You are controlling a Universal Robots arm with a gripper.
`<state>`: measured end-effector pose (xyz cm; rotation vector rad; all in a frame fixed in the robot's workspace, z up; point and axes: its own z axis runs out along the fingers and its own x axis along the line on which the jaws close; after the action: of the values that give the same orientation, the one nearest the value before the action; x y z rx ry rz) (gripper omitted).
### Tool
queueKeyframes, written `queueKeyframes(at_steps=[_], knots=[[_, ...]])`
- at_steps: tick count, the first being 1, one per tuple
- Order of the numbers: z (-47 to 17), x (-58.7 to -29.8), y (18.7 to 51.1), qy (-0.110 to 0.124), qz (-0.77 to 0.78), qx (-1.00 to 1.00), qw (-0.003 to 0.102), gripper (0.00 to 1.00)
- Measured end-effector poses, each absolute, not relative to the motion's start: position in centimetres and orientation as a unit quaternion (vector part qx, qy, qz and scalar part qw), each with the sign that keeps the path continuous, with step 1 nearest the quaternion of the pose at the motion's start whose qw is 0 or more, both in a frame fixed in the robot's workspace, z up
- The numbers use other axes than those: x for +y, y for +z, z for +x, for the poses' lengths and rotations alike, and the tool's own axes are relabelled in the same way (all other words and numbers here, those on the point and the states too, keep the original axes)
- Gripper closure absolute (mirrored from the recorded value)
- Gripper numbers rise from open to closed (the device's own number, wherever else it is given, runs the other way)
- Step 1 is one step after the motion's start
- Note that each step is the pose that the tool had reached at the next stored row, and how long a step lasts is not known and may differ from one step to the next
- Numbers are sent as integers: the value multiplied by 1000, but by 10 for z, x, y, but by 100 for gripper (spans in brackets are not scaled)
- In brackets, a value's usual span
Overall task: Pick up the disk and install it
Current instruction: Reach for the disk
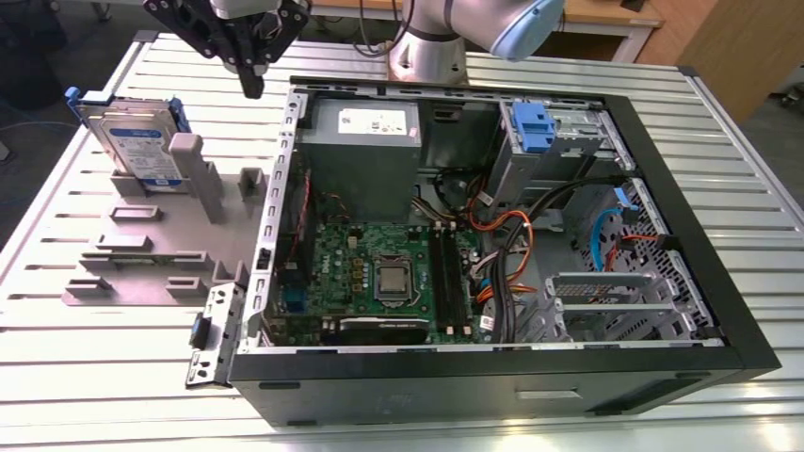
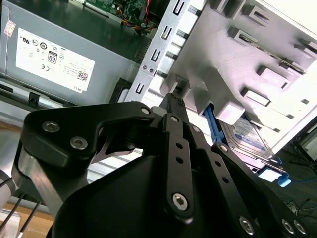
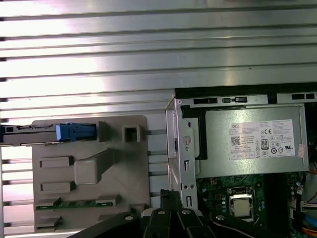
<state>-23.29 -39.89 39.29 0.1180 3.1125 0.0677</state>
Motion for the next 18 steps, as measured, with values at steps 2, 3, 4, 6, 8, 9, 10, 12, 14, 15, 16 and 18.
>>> queueKeyframes(at_steps=[2, 3, 4, 6, 8, 9, 10, 12, 14, 15, 16, 18], knots=[[-233, -399, 393, 22, 38, 999, 13, 89], [-234, -399, 393, 22, 38, 999, 13, 89], [-234, -399, 393, 22, 38, 999, 13, 89], [-234, -399, 393, 22, 38, 999, 13, 89], [-235, -399, 393, 22, 38, 999, 13, 89], [-235, -399, 393, 22, 38, 999, 13, 89], [-235, -399, 393, 22, 38, 999, 13, 89], [-236, -399, 393, 22, 38, 999, 13, 89], [-236, -399, 393, 22, 38, 999, 13, 89], [-236, -399, 393, 22, 38, 999, 13, 89], [-237, -399, 393, 22, 38, 999, 13, 89], [-237, -399, 393, 22, 38, 999, 13, 89]])
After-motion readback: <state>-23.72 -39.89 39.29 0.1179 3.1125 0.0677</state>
